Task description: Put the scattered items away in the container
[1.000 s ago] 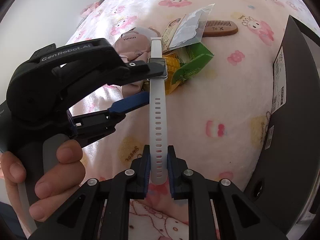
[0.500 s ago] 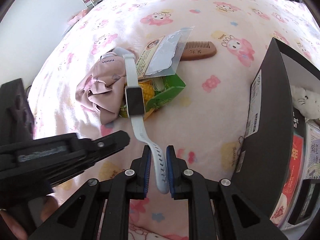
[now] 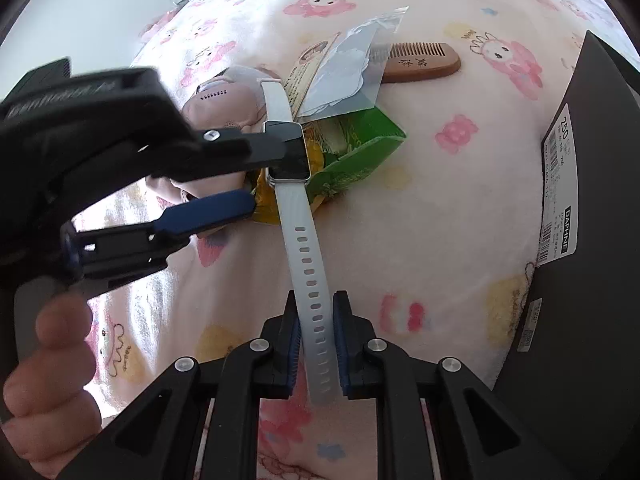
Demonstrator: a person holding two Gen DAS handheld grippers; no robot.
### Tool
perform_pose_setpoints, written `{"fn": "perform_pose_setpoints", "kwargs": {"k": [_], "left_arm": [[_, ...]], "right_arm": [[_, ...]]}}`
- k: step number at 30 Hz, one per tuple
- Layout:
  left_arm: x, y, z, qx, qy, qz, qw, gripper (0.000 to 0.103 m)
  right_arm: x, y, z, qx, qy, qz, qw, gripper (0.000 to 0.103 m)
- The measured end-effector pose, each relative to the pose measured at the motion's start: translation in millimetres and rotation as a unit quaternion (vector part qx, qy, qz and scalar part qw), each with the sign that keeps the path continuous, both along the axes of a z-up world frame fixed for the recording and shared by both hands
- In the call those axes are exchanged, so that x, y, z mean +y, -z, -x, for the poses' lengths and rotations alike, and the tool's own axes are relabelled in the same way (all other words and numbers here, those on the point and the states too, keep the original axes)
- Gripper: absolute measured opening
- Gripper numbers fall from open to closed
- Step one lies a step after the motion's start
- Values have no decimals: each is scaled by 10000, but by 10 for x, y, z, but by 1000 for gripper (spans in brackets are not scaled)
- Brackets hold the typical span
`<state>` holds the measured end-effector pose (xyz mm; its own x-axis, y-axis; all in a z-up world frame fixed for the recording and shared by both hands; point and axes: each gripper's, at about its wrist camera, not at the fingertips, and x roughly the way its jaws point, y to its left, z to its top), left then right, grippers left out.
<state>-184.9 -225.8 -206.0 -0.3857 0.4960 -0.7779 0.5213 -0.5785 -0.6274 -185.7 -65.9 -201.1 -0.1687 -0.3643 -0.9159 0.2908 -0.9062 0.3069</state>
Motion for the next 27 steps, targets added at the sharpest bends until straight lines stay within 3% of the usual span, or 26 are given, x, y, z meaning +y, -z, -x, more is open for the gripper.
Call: {"fn": "perform_pose_setpoints", "kwargs": {"k": [2,4,12,15,16,18,20,24,27], "left_arm": [[17,-7,24,57,27,98,9999,16],[16,-55,-24,188,10,75,9998,10],[-126,-348,-629,332,-435,367,9978,7],[-211,-320,-865,264,-445,67,9986,7],[-227,-282,-903,252,-396,-149,9988,8],[-292,-214,-940,202,-424,-445,9979,20],[-392,-186,-960,84,-639,-381,9972,29],[-572,-105,-927,-125,-930,-212,9954,36],[-649,40,-979,-318,-1129,-314,9926,39]], "right_arm": [[-7,-2,-28,12,12,25,10000,13],[-4,-15,-50,-37,56,123,9999,13],[-56,-76,-182,25,21,107,9999,14],[-93,-78,-216,97,14,-11,10000,14],[-103,-71,-219,104,14,-40,9999,14],[-111,-47,-221,47,39,-44,10000,14],[-119,-51,-243,6,61,-12,10000,14],[-139,-112,-330,56,-19,-5,10000,14],[-68,-164,-304,11,-113,54,9999,14]]}}
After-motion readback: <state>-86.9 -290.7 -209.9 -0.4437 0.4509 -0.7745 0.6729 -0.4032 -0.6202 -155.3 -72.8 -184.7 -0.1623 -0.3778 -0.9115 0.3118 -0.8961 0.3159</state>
